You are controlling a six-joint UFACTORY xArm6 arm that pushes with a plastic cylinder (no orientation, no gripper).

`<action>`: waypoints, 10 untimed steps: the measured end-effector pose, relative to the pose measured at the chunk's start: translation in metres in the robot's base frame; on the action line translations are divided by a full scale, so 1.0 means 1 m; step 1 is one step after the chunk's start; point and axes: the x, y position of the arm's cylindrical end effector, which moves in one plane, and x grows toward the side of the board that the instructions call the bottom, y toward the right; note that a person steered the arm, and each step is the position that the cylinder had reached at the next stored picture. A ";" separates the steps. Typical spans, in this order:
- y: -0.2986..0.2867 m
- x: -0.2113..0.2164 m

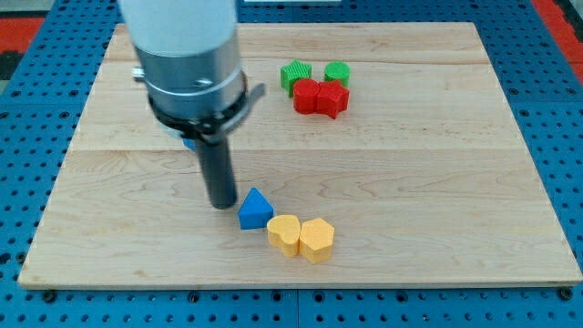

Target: Move the blue blocks above the yellow blocks

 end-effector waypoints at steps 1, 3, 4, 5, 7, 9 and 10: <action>-0.102 -0.045; -0.058 -0.120; 0.020 -0.081; 0.069 -0.046; 0.109 -0.007; 0.108 -0.007; 0.110 -0.009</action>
